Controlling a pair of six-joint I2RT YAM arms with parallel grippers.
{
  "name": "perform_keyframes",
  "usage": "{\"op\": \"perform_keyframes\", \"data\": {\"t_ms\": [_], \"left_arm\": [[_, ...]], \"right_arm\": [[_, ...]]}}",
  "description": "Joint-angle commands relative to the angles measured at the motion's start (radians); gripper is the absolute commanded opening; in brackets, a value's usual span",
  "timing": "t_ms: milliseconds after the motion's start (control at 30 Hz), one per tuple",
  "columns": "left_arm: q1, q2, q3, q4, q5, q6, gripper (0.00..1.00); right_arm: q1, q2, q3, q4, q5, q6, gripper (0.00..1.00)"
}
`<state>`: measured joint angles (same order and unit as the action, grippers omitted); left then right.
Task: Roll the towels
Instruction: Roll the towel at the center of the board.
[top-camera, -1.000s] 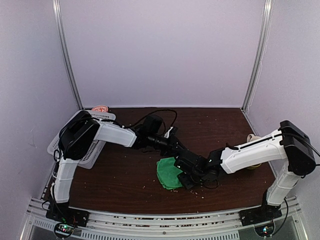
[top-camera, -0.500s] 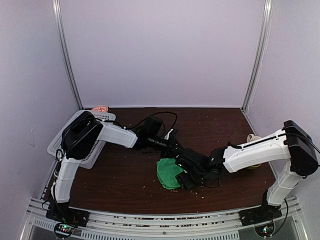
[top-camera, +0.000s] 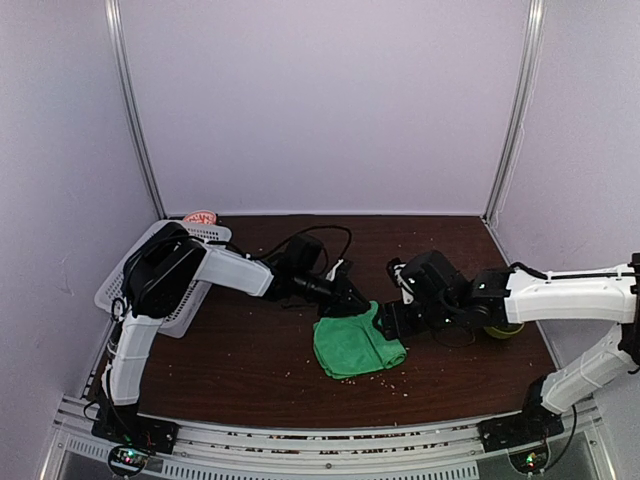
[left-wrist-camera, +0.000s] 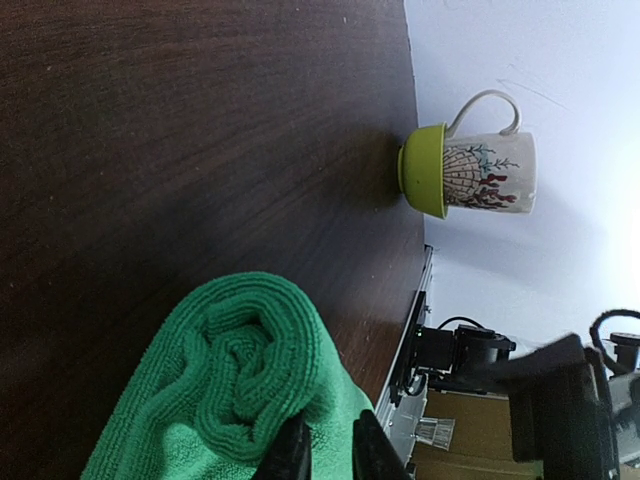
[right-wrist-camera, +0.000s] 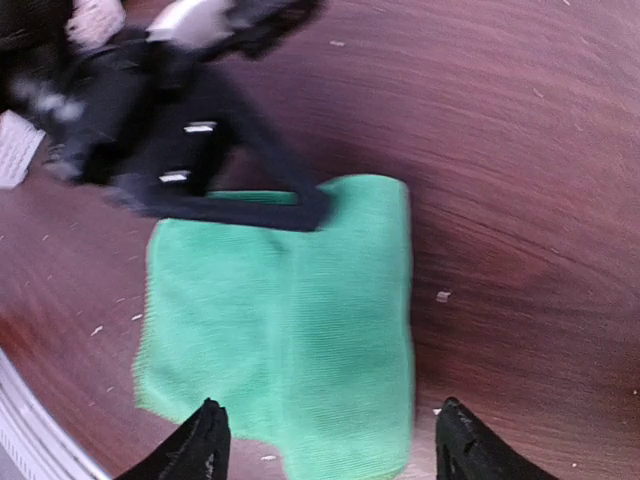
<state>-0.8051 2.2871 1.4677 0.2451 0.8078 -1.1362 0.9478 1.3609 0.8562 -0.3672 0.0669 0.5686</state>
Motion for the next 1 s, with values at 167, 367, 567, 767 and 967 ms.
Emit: {"op": "perform_keyframes", "data": {"t_ms": [167,367,567,767,967], "left_arm": [[0.004,0.007,-0.017,0.002,-0.001,0.025,0.17],[0.004,-0.001,-0.018,-0.024,-0.002,0.036,0.17],[0.003,-0.020,-0.020,-0.065,-0.012,0.060,0.17],[0.004,-0.051,-0.054,-0.071,-0.015,0.072,0.17],[0.004,-0.105,-0.089,-0.064,-0.011,0.074,0.17]], "right_arm": [[-0.104,0.068,-0.169,0.170,-0.218,0.089,0.62],[-0.123,0.114,-0.219,0.288,-0.272,0.120,0.64],[-0.128,0.185,-0.201,0.301,-0.311,0.103,0.47],[-0.089,0.210,-0.125,0.176,-0.220,0.049,0.18],[0.013,0.276,0.013,-0.034,0.000,-0.003,0.00]]}}
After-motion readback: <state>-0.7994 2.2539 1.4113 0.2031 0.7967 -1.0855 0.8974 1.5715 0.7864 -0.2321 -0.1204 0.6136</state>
